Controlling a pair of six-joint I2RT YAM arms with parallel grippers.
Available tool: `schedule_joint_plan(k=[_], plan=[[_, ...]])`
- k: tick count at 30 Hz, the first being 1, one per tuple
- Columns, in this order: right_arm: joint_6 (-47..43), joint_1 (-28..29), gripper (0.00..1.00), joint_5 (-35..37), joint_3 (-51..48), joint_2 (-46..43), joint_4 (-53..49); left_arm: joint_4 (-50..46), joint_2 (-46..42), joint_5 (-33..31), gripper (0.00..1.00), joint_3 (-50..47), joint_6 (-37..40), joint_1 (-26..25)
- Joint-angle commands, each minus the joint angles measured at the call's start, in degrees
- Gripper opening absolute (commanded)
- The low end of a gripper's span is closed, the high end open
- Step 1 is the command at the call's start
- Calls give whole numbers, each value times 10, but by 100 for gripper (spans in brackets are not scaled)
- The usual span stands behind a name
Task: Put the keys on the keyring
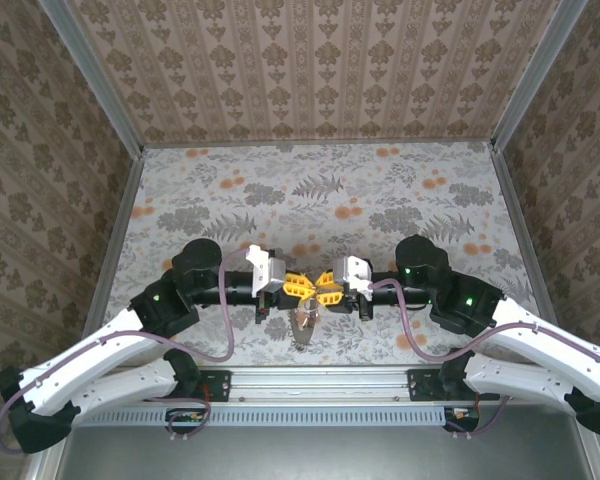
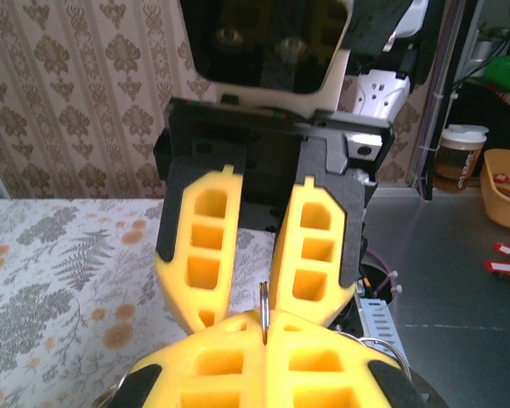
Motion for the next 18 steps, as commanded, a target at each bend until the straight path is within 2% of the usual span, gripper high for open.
schedule_joint_plan(k=[1, 11, 14, 18], plan=[[3, 3, 26, -19, -7, -1, 19, 85, -3, 26, 0, 4, -19, 4], [6, 3, 27, 17, -12, -17, 22, 53, -17, 22, 0, 8, -13, 16], [13, 3, 32, 53, -15, -24, 24, 18, -28, 7, 0, 14, -2, 22], [30, 1, 43, 112, -32, -34, 39, -39, -41, -55, 0, 22, 8, 31]])
